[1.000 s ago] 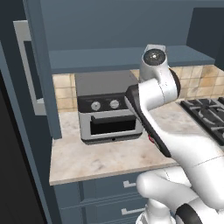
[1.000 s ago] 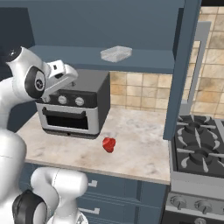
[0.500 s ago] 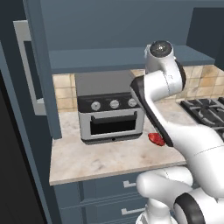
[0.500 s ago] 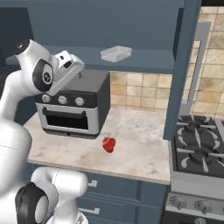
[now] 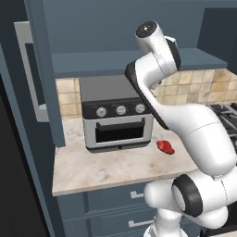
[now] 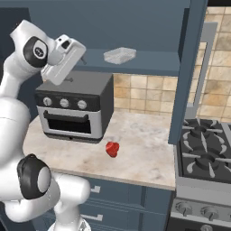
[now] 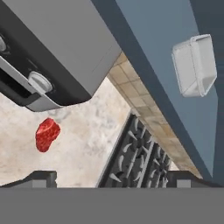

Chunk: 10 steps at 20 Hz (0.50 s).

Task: Retrieve the tupperware from the cabinet, then place the raw meat into the tupperware to avoid contamination.

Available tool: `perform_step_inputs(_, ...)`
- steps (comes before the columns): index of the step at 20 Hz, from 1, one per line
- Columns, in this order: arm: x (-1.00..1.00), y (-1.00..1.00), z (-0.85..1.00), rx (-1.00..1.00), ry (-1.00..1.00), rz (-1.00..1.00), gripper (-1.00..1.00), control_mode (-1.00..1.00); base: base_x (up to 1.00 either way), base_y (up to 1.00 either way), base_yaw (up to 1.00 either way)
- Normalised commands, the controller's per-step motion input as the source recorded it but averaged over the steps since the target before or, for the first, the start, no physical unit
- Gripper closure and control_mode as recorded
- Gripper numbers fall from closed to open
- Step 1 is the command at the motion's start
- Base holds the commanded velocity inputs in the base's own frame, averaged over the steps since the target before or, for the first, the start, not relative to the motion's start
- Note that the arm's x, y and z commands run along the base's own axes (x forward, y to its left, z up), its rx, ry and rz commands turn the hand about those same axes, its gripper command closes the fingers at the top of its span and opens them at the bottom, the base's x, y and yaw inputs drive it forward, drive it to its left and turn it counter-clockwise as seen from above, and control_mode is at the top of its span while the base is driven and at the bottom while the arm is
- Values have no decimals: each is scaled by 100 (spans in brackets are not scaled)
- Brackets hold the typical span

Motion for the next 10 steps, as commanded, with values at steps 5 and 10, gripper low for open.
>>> perform_step_inputs(5,19,-4,10,-5,4,0,-100,-100,0,0,0)
perform_step_inputs(10,38,-6,-3,-7,1,0,-100,-100,0,0,0)
